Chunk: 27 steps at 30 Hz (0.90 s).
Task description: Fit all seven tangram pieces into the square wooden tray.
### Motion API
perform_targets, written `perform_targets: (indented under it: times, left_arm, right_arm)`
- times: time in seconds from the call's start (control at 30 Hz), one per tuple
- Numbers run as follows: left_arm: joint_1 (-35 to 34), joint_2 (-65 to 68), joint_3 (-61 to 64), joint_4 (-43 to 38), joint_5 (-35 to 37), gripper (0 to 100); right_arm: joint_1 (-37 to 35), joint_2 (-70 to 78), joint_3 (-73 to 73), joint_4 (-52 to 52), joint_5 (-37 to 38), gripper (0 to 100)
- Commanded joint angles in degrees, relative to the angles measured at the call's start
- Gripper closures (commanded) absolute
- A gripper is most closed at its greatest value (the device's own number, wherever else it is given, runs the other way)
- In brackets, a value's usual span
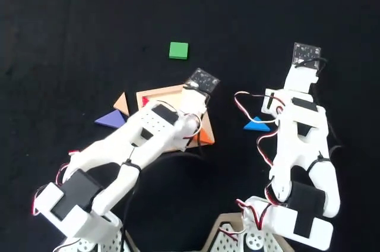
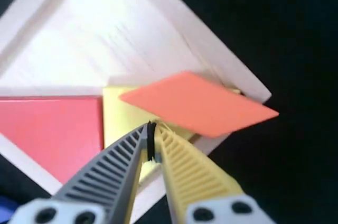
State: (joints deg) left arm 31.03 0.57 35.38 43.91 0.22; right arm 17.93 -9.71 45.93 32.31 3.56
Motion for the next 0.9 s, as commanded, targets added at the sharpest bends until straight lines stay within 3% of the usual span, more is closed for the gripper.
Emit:
perform_targets:
  times: [0.0, 0.17, 0.43, 0.6, 0.73, 0.87]
  left_arm:
    - [-1.5, -0.9, -3.2, -2.8, 0.5, 97]
    - [-1.1, -0.9, -3.0, -4.4, 0.6, 97]
    - [5.4, -13.8, -3.7, 12.9, 2.6, 97]
    - [12.4, -21.2, 3.5, 6.3, 3.2, 97]
    - [11.7, -21.1, 3.6, 5.7, 8.1, 97]
    - [9.3, -17.7, 3.5, 5.2, 8.4, 97]
  right_arm:
    - [-1.9, -2.4, -0.5, -1.2, 0.0, 98.6]
    - [-2.1, -2.4, -0.4, -1.2, 0.0, 98.6]
    - [-1.8, -2.5, -0.4, -1.1, 0.0, 98.6]
    - [-1.8, -2.4, -0.3, -1.1, 0.0, 98.6]
    - [-1.8, -2.4, -0.3, -1.1, 0.0, 98.6]
    - [-1.8, -2.3, -0.3, -1.1, 0.0, 98.6]
